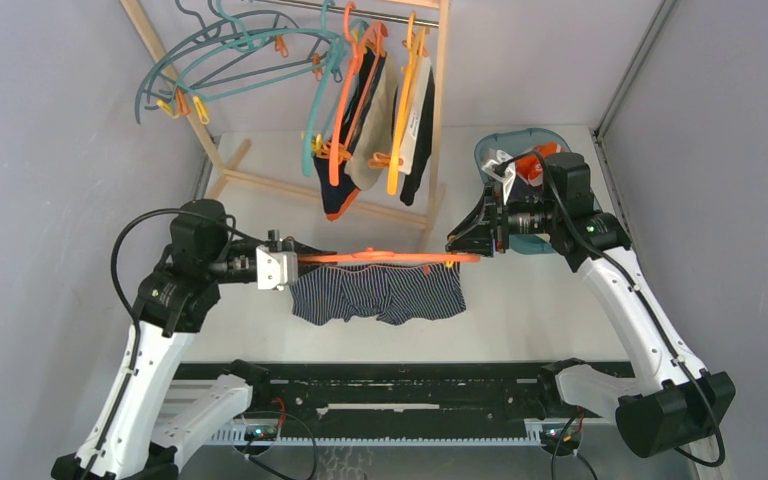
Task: Remove the underwear clipped to the hanger
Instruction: Remove the underwear from the hanger.
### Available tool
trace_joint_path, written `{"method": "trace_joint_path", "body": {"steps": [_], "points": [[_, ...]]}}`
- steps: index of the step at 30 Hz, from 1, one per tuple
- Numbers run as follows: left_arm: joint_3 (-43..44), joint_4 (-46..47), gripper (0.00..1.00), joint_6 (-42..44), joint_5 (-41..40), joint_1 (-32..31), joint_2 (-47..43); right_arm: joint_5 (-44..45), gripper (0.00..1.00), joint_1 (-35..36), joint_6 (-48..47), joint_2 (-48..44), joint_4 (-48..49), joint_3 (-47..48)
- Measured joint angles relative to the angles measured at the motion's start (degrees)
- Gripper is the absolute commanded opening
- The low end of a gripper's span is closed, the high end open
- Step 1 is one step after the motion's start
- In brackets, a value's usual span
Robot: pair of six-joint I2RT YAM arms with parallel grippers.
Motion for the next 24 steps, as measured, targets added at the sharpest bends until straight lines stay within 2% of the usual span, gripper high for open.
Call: {"method": "trace_joint_path", "body": {"steps": [2,8,10,12,15,19,24], "points": [[0.0,0.4,0.00,-0.4,0.0,0.0,0.3,0.3,0.08,0.0,-0.3,0.0,0.0,0.0],[-0.7,2.3,0.00,-1.8,0.0,0.0,0.5,1.1,0.12,-0.4,-0.6,-0.5,-0.2,0.0],[-1.1,2.9,0.00,-2.3,0.0,0.0,0.4,1.1,0.21,-0.4,-0.6,-0.7,-0.2,0.0],[-1.3,3.3,0.00,-2.6,0.0,-0.1,0.3,1.2,0.39,-0.4,-0.6,-0.7,-0.2,0.0],[-1.3,4.1,0.00,-3.2,0.0,-0.1,0.3,1.2,0.56,-0.4,-0.7,-0.9,-0.2,0.0],[-1.3,5.1,0.00,-4.2,0.3,-0.3,0.3,2.2,0.68,-0.7,-0.7,-1.6,-0.2,0.0],[-2.0,6.0,0.00,-4.6,0.5,-0.3,0.4,5.3,0.71,-2.2,-1.3,-4.2,-0.7,0.1]]}}
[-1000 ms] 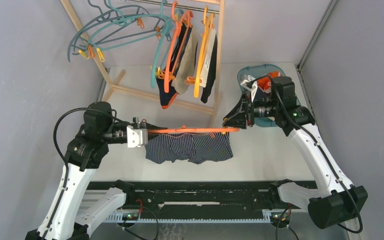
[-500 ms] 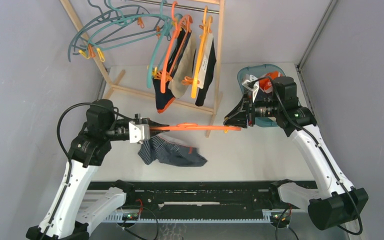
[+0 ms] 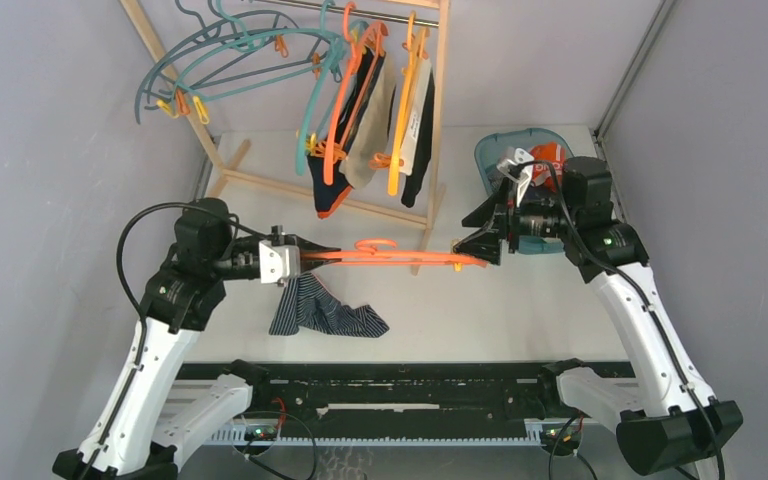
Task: Remove the underwear clipped to the hanger
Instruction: Remove the underwear from the hanger.
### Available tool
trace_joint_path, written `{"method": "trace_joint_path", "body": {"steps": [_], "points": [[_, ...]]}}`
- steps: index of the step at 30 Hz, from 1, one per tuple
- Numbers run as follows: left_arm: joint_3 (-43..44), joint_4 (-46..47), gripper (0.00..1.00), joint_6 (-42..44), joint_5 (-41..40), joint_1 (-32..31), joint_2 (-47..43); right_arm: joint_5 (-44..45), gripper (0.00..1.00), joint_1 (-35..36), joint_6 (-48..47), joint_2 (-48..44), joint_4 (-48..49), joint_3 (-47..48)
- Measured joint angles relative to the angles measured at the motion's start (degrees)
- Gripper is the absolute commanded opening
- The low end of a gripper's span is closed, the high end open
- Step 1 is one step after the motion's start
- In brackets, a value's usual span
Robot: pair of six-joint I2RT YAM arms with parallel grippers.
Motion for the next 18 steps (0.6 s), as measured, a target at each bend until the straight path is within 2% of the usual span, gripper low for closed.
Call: {"method": "trace_joint_path", "body": {"steps": [7,12,15,18], "points": [[-0.3,0.7,0.00,-0.7,-1.0,0.0,1.2,2.4,0.75,-3.8,-1.9,-3.1,-2.8,3.2],[-0.3,1.5,0.00,-2.4,-1.7,-0.1,2.8,3.2,0.75,-3.8,-4.0,-5.1,-3.9,6.8],[-0.3,1.5,0.00,-3.0,-2.5,-0.1,3.6,4.8,0.75,-1.3,-7.9,-5.0,-6.5,9.0],[-0.3,1.6,0.00,-4.1,-3.0,-0.2,4.1,9.5,0.74,5.8,-13.3,-4.9,-9.9,9.9]]}}
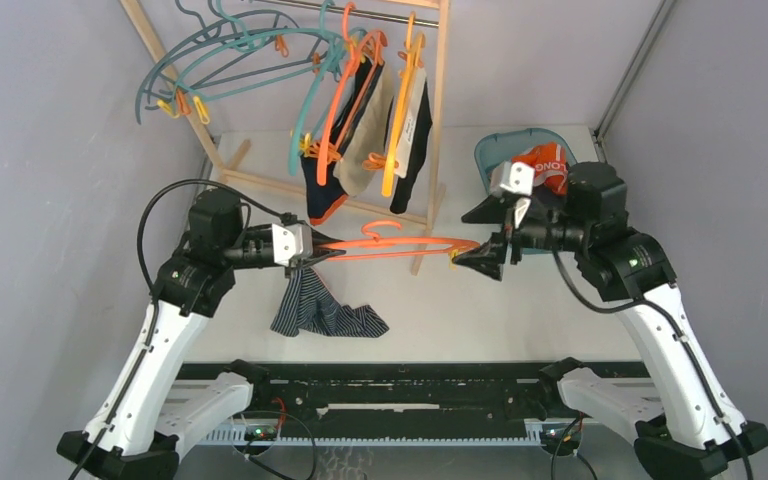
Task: Remove the underwear clipped to the hanger
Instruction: Remove the underwear from the hanger.
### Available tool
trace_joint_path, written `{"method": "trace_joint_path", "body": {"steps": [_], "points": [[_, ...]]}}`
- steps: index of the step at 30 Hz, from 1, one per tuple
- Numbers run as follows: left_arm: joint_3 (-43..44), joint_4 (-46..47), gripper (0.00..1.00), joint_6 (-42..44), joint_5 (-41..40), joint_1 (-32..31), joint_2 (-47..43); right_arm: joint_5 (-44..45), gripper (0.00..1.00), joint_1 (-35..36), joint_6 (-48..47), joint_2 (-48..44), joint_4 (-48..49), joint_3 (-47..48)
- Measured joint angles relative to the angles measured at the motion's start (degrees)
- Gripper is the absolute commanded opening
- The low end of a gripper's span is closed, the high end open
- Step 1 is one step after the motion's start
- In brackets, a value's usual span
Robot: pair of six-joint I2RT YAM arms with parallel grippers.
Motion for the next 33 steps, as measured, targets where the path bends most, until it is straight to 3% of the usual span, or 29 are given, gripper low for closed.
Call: {"method": "trace_joint_path", "body": {"steps": [4,9,19,25,29,32,33], "points": [[0.0,0.5,0.00,-1.6,-0.5,-0.5,0.3,5.7,0.72,7.2,-5.2,0.9,-3.0,0.0],[0.0,1.3,0.00,-1.9,-0.6,-1.6,0.7,10.6,0.66,10.1,-9.4,3.4,-4.7,0.3],[0.0,1.4,0.00,-2.5,-1.4,-4.3,2.9,14.1,0.35,14.7,-14.1,6.4,-5.8,1.2],[0.0,2.5,0.00,-3.4,-2.4,-5.1,3.6,14.3,0.26,16.7,-15.2,7.0,-6.9,1.2],[0.0,3.0,0.00,-4.4,-2.4,-5.2,3.6,14.7,0.13,16.8,-15.6,7.0,-6.7,1.2],[-0.4,3.5,0.09,-5.0,-2.6,-5.3,3.5,14.6,0.00,16.8,-16.5,7.0,-6.8,1.1],[-0.6,3.7,0.14,-5.0,-2.7,-5.2,3.5,14.6,0.00,16.8,-16.7,7.0,-6.8,1.1]]}}
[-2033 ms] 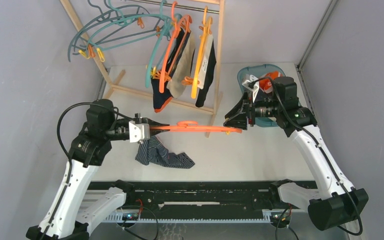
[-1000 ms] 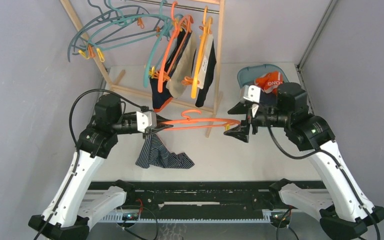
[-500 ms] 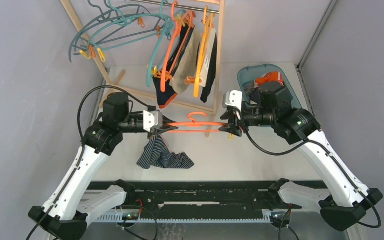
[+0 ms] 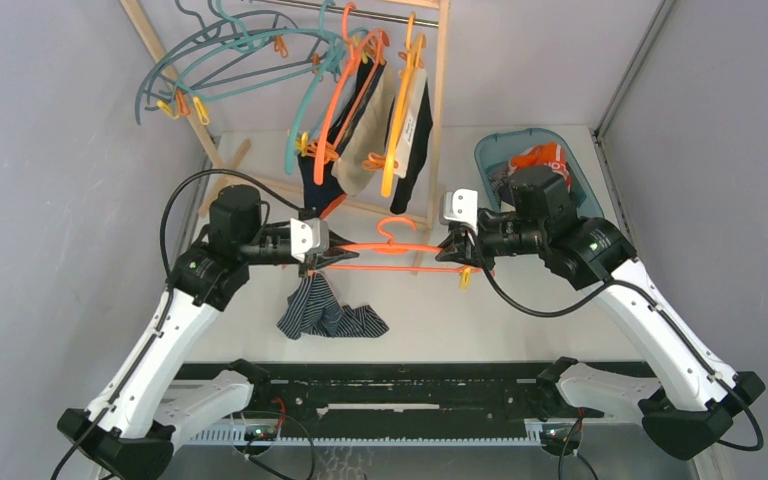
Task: Remove the underwear clipped to the hanger
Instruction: Remove the underwear from the hanger.
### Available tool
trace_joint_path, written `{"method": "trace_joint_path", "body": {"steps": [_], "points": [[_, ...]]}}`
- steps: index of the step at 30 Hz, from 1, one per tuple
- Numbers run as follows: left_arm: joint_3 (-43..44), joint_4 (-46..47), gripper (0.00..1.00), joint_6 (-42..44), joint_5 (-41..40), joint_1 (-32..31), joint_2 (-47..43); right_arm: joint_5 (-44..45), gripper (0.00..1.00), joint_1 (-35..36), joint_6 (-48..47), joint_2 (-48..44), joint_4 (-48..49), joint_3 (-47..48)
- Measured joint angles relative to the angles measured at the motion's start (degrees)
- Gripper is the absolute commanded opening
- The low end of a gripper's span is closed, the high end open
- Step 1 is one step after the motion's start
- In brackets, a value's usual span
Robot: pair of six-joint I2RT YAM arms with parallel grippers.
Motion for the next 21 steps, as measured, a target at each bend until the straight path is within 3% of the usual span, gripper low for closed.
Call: {"method": "trace_joint_path", "body": {"steps": [4,9,13,21], "points": [[-1.1,0.7,0.34,-0.3,-0.4,0.0,-0.6,0.0,0.00,0.0,-1.4,0.0,0.1,-0.6],[-1.7,0.5,0.49,0.3,-1.4,0.0,-1.7,1.2,0.00,0.3,-3.8,0.0,0.1,-2.3],[-1.6,-2.1,0.56,1.7,-3.1,0.0,-3.2,1.8,0.00,0.2,-6.2,-0.9,0.2,-4.5],[-0.5,-8.9,0.60,1.0,-7.6,0.6,-5.4,1.9,0.00,-0.9,-13.4,-7.5,0.1,-12.7]]}}
